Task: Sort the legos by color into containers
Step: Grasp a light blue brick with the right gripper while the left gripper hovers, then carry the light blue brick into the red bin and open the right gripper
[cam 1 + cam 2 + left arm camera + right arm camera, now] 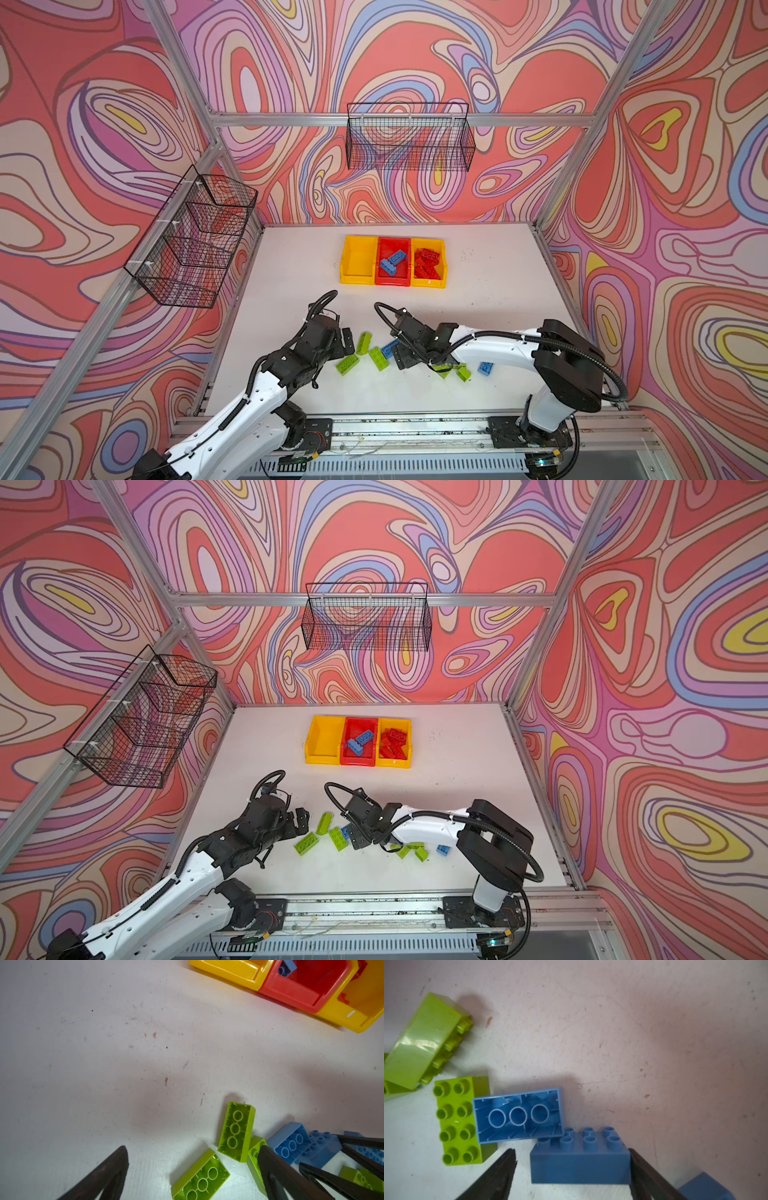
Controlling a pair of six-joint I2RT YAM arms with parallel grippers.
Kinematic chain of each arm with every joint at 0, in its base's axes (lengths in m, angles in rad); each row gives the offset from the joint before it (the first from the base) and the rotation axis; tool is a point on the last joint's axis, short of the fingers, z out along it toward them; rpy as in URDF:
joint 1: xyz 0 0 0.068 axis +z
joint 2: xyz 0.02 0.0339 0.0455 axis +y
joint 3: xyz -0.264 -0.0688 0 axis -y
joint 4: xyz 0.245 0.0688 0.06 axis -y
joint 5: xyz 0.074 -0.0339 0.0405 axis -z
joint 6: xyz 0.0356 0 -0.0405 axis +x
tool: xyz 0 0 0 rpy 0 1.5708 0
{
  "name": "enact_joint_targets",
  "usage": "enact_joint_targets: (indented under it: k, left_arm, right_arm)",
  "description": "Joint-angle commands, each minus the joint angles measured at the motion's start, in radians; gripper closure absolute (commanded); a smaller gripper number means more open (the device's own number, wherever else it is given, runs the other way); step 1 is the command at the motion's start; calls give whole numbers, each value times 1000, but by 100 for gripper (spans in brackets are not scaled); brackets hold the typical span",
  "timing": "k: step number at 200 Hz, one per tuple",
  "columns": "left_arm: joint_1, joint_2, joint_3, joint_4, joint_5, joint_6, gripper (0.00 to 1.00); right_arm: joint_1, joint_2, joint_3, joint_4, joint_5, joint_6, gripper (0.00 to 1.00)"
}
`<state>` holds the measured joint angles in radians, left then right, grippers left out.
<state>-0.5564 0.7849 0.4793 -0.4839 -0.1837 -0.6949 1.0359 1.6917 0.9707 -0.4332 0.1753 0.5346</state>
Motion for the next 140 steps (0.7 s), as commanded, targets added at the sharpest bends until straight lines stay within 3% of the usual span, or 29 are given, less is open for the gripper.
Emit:
enact_joint_targets:
  k: [1,21,42,81,140]
  left_arm:
    - [-1,-13,-7,-22,-12,-23,0]
    - [0,-6,-5,-18,-7,-24,0]
    - [-1,2,2,-11,4,-21,0]
    - [0,27,7,51,31,4,0]
    - [0,106,68,105,72,28,0]
  right_arm:
    - [7,28,26,8,18,3,25]
    - [6,28,25,-2,33,9,36]
    - [6,6,37,-20,54,10,42]
    - [-27,-58,117,-80,173,-51,43]
    - [-236,17,346,-23,147,-211,43]
